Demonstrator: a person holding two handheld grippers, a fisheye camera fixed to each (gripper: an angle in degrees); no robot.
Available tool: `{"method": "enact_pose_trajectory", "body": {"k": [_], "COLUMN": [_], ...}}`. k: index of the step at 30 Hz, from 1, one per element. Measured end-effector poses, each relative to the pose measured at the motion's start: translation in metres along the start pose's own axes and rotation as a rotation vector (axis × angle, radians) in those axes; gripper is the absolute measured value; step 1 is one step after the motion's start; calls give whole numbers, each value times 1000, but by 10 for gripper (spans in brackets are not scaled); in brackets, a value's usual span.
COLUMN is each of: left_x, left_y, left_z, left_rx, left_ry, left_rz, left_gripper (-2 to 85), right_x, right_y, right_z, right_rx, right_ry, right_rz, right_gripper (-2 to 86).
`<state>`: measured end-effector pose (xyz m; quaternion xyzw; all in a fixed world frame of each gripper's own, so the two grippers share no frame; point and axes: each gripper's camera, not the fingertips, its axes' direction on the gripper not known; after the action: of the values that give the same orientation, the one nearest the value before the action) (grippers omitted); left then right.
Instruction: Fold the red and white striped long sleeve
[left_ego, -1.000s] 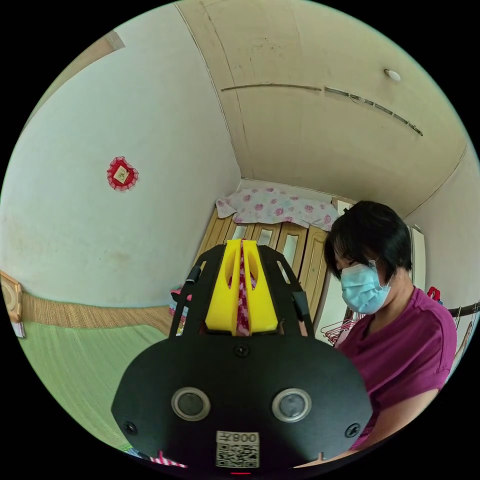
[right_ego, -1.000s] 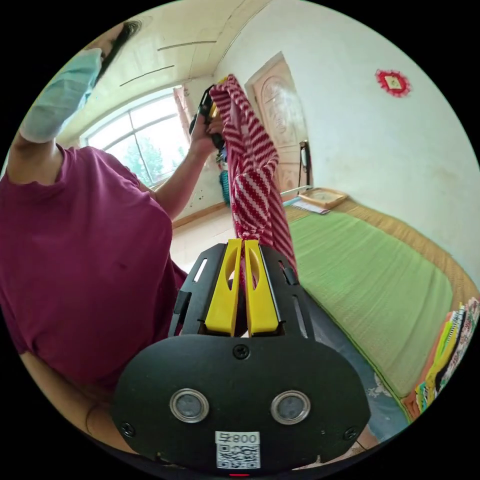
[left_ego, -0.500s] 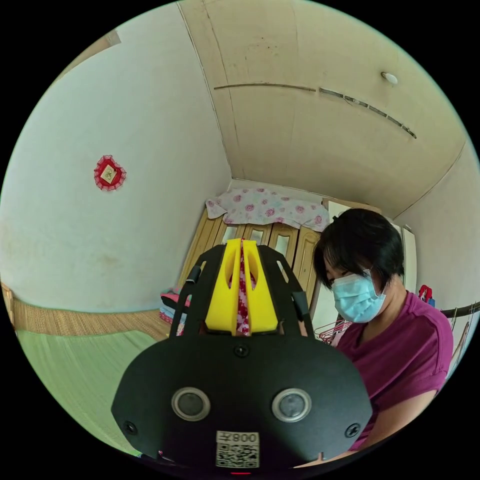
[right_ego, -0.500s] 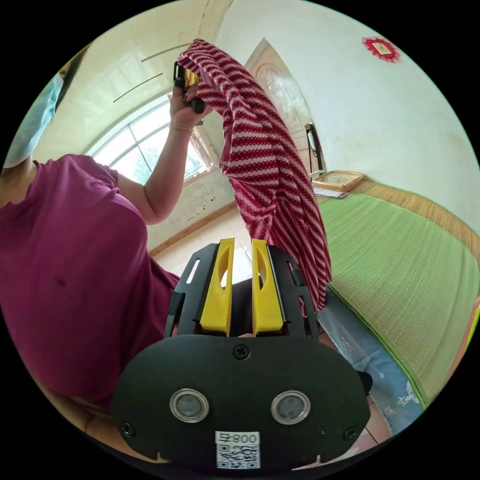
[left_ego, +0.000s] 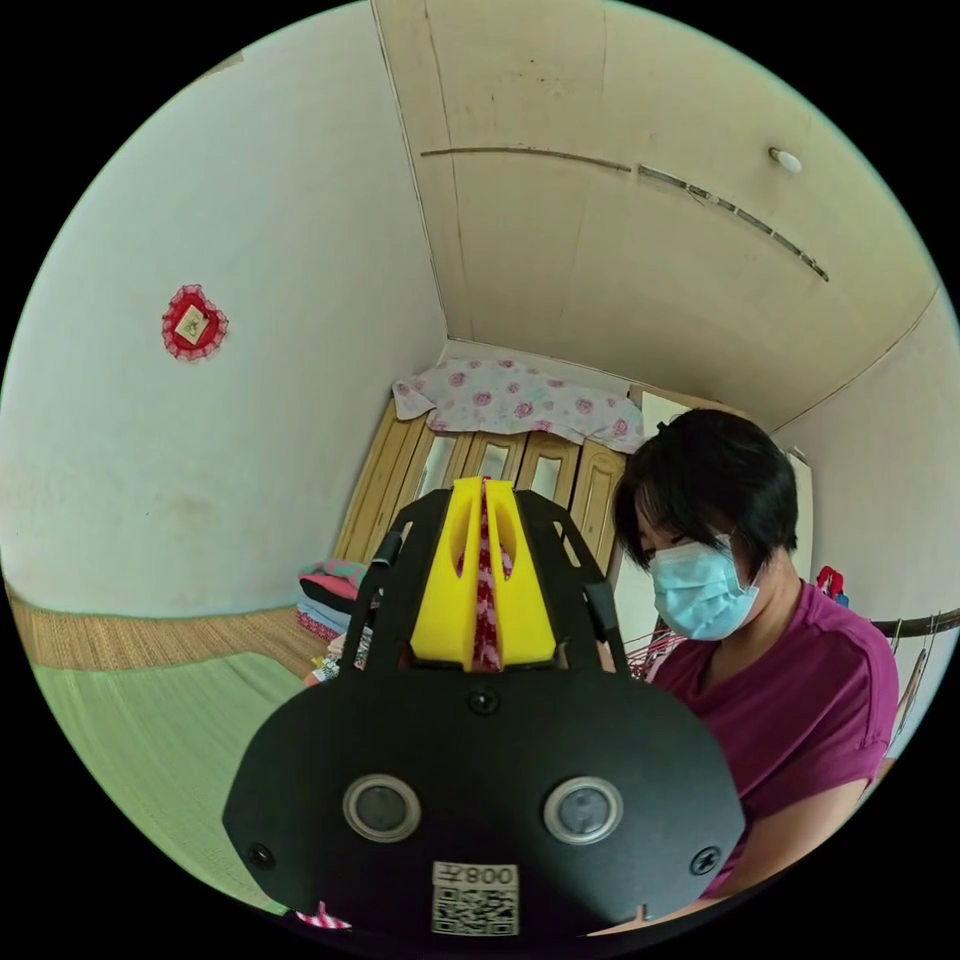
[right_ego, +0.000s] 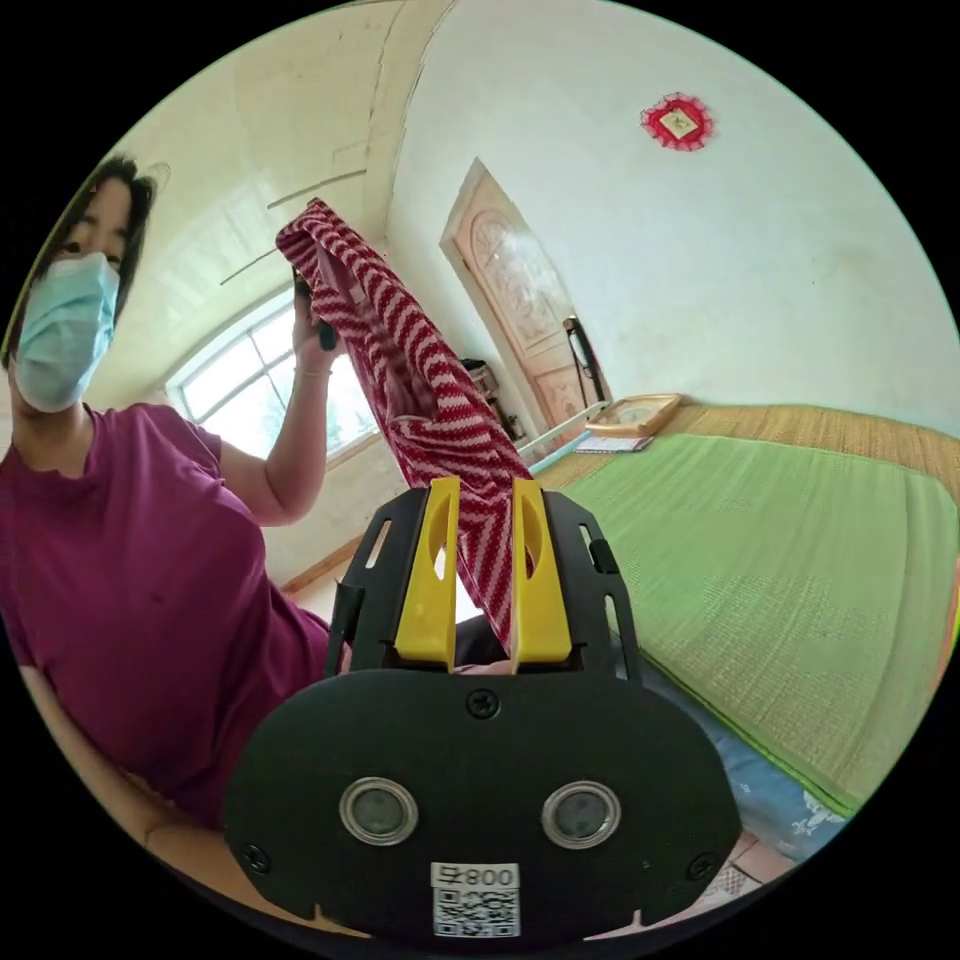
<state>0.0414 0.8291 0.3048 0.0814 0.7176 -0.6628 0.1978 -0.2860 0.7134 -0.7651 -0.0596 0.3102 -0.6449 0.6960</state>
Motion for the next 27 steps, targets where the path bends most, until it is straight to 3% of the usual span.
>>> {"method": "enact_pose_trajectory", "body": {"k": [5, 12, 21, 27], "left_x": [4, 16, 41, 59], "left_y": [15, 42, 107, 139], "left_z": [9, -2, -61, -68], "left_rx": [-20, -53, -51, -30], "left_ry": [-4, -76, -294, -325], "left_rz": [-27, -53, -125, -105], "left_gripper": [3, 3, 2, 2], "right_x": [25, 30, -37, -132], "right_y": [-7, -9, -29, -70], "right_z": [45, 33, -98, -132], "right_rx": [-165, -149, 96, 223], "right_ry": [-105, -85, 339, 546], "right_rz": [40, 97, 101, -88], "right_gripper": [77, 16, 4, 3]}}
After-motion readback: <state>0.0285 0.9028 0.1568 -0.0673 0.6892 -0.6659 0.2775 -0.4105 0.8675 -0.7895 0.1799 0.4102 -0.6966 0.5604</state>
